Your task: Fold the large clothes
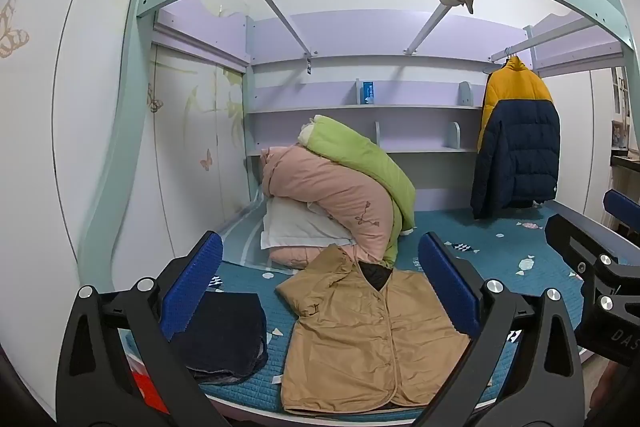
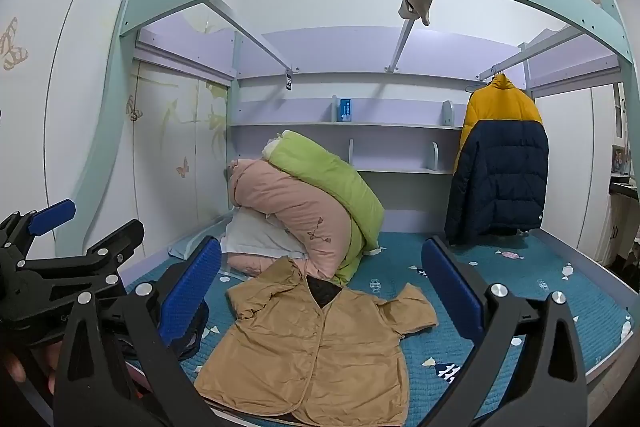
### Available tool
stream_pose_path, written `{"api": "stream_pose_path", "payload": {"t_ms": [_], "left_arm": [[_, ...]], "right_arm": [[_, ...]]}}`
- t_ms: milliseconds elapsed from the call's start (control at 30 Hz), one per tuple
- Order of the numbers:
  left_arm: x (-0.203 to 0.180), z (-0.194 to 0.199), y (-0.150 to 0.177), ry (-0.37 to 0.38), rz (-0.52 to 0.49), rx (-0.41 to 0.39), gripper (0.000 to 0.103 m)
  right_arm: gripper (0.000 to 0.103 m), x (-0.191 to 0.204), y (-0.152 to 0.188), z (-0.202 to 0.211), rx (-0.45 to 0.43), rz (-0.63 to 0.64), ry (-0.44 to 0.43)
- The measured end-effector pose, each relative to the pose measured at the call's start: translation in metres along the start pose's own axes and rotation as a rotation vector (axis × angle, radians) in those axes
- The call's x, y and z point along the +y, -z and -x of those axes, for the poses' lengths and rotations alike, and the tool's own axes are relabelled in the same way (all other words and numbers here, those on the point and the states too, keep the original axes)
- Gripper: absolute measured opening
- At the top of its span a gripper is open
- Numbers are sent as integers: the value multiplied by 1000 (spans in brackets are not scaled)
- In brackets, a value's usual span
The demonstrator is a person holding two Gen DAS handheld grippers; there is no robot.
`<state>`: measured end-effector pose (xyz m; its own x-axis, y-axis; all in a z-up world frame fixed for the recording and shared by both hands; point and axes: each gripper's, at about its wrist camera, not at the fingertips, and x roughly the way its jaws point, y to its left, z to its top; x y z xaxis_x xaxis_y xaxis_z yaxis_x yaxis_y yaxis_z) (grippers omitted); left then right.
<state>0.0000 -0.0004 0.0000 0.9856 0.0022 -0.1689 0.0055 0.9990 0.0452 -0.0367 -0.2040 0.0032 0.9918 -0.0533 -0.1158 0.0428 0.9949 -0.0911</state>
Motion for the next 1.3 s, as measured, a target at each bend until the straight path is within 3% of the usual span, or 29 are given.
{"api": "stream_pose_path", "payload": {"t_ms": [1300], "left_arm": [[1, 3, 3, 0, -12, 1, 98]], "right_arm": [[97, -5, 11, -5, 6, -17, -3]]}}
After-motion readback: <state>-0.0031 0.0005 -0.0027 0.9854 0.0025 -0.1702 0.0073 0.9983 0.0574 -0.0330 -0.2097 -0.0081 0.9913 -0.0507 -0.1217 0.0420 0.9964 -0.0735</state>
